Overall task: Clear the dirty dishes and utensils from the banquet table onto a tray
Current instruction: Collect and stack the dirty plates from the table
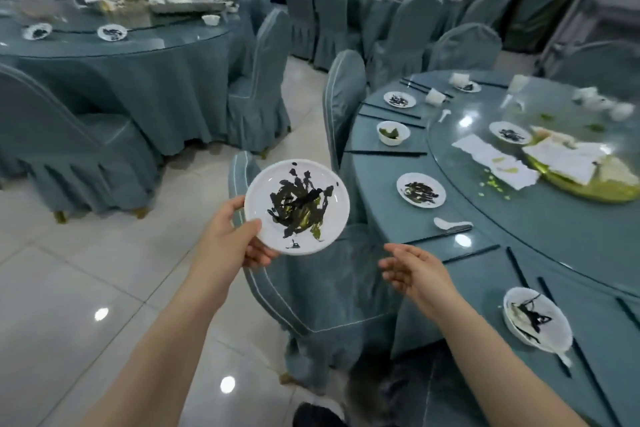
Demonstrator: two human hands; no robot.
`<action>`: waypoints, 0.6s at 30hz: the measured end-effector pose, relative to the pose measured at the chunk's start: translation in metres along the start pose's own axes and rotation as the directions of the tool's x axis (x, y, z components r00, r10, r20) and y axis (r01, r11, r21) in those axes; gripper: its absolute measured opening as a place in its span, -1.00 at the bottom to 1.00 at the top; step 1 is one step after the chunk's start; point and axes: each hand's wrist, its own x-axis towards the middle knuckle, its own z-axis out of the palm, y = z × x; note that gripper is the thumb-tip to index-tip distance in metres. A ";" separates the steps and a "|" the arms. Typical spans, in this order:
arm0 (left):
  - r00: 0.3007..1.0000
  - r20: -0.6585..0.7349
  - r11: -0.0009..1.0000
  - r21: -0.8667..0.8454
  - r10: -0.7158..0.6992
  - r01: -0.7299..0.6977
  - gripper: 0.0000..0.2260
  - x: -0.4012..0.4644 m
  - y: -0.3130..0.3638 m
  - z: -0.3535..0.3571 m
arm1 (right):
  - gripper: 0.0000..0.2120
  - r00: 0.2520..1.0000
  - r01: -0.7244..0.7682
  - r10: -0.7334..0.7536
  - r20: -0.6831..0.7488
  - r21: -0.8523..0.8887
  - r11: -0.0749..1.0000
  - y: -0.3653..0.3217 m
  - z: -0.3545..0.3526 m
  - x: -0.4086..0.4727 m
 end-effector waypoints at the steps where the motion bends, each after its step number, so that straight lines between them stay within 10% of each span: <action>1: 1.000 0.005 1.000 0.016 0.006 -0.006 -0.69 0.016 0.002 0.005 | -0.86 0.999 -0.014 0.014 -0.041 0.000 1.000 -0.001 -0.008 0.013; 12: 1.000 0.002 0.999 0.041 -0.025 0.025 -0.70 0.193 0.017 0.090 | -0.85 0.885 -0.131 0.038 -0.465 -0.169 0.977 -0.038 -0.123 0.225; 18: 0.996 0.012 0.995 0.063 -0.083 0.082 -0.70 0.243 0.019 0.124 | -0.66 0.793 -0.335 -0.148 -0.591 -0.626 0.704 -0.058 -0.158 0.303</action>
